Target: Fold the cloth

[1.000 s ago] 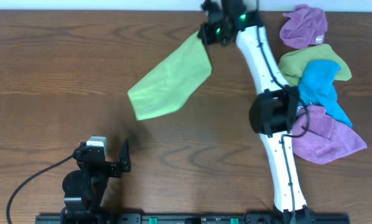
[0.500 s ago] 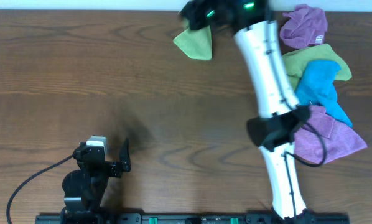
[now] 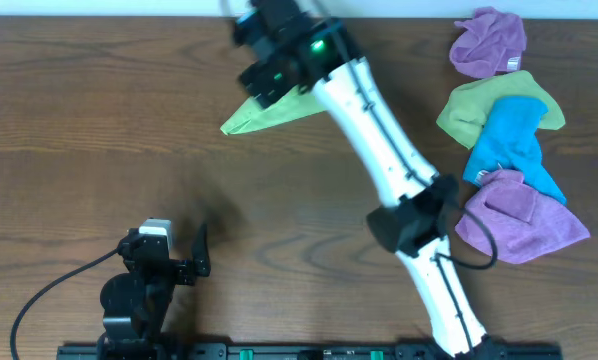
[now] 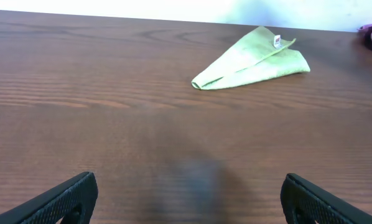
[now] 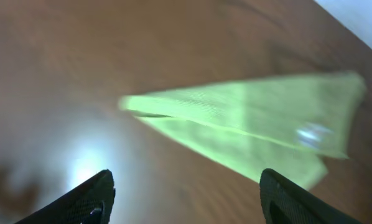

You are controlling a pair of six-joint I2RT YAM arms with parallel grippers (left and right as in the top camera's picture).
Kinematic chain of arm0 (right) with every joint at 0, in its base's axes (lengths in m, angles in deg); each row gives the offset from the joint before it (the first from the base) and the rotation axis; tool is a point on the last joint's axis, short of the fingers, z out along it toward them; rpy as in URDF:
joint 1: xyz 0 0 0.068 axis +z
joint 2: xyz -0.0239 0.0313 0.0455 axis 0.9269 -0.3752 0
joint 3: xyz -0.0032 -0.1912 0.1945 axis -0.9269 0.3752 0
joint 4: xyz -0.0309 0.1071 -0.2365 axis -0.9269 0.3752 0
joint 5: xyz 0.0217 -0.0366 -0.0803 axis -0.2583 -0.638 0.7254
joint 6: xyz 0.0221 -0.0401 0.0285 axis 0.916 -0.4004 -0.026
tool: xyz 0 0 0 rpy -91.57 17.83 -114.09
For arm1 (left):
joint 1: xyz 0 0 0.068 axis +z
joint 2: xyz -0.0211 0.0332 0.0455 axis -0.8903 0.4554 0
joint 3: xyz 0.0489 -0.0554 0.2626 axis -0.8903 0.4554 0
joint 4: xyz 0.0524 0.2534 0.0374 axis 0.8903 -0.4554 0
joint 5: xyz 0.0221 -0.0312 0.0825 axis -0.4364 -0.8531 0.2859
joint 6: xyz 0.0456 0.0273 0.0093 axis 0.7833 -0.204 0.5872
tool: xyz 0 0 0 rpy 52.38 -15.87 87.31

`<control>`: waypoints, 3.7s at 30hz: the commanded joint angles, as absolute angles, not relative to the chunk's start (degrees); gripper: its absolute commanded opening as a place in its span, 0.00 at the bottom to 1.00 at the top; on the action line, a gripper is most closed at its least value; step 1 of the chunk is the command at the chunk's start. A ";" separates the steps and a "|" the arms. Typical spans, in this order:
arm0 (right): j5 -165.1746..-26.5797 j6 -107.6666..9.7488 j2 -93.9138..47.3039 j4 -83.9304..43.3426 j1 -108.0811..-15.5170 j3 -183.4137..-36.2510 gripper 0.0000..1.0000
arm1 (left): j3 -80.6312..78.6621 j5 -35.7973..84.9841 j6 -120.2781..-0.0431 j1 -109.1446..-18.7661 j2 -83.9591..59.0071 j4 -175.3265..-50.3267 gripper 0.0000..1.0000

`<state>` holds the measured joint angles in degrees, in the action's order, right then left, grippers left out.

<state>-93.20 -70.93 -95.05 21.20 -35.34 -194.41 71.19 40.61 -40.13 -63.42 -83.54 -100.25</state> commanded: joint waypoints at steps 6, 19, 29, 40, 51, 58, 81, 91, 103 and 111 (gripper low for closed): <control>-95.80 -65.20 -95.79 4.70 -44.37 -179.79 0.74 | 72.41 40.40 -39.15 -63.57 -83.87 -100.44 0.95; -95.14 -65.24 -96.14 -11.91 -45.07 -162.19 0.65 | 72.41 40.40 -39.15 -63.57 -83.87 -100.42 0.95; -95.30 -65.24 -96.14 0.33 -43.82 -159.26 0.44 | 72.41 40.40 -39.15 -63.57 -83.87 -100.44 0.95; -95.06 -62.69 -95.44 0.20 -43.63 -161.19 0.55 | 72.41 40.40 -39.15 -63.57 -83.87 -100.42 0.95; -92.06 -62.69 -96.21 -11.91 -43.91 -161.73 0.51 | 72.41 40.40 -39.12 -63.57 -83.87 -100.44 0.95; -92.13 -62.64 -98.48 -11.30 -44.35 -161.73 0.31 | 72.41 40.40 -39.15 -63.57 -83.87 -100.44 0.95; -92.30 -61.88 -91.82 -5.42 -41.94 -161.95 0.50 | 72.41 40.40 -39.12 -63.57 -83.87 -100.42 0.95; -92.37 -61.61 -96.17 -12.96 -44.85 -161.88 0.40 | 72.41 40.40 -39.15 -63.57 -83.87 -100.42 0.95; -92.33 -61.37 -101.24 -9.81 -45.07 -161.82 0.33 | 72.41 40.40 -39.15 -63.57 -83.87 -100.42 0.95; -92.83 -58.03 -101.39 5.68 -44.22 -161.82 0.14 | 72.41 40.40 -39.15 -63.57 -83.87 -100.42 0.95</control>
<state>-92.17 -60.87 -99.23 0.39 -44.98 -163.57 71.19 40.59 -40.11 -63.42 -83.54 -100.23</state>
